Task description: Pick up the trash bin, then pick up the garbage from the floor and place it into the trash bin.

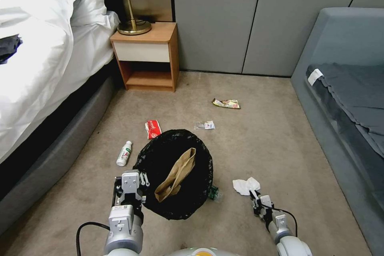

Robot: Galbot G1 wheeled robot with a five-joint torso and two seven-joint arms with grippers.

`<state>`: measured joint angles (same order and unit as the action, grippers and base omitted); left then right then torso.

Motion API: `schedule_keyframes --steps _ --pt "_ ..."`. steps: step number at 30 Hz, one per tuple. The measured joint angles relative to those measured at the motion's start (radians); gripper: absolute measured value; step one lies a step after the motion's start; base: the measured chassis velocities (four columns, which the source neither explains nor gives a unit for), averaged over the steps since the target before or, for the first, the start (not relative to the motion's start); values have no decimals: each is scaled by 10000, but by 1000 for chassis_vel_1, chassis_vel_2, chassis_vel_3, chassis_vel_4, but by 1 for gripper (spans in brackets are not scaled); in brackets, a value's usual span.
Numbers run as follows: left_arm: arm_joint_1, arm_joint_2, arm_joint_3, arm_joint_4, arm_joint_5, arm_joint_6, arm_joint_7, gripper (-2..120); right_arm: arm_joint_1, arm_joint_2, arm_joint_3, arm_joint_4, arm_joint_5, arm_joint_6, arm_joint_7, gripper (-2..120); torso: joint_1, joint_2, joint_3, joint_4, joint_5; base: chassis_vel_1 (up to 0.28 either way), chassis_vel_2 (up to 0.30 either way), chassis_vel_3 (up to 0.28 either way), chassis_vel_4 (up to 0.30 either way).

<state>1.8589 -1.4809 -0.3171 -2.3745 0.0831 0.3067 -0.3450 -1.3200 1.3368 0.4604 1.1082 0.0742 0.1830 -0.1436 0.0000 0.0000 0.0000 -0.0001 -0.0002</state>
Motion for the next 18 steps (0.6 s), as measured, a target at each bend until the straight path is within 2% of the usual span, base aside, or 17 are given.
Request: schedule_keyframes --steps 13,16,17,18 --pt "14 9 23 0 5 -22 -1 1 -159 -17 105 419 -78 330 189 0 0 -1 0 -1 3 0 0 0 0" --pt "16 24 25 0 7 -22 -2 1 -440 -62 310 1710 242 368 311 0 1 -1 0 -2 3 0 0 0 0" --pt "16 24 25 0 7 -22 -2 1 -440 -62 310 1710 242 368 311 0 1 -1 0 -2 3 0 0 0 0" --pt "16 28 27 21 13 -24 -2 1 -596 -63 488 2605 497 348 322 0 0 -1 0 1 3 0 0 0 0"
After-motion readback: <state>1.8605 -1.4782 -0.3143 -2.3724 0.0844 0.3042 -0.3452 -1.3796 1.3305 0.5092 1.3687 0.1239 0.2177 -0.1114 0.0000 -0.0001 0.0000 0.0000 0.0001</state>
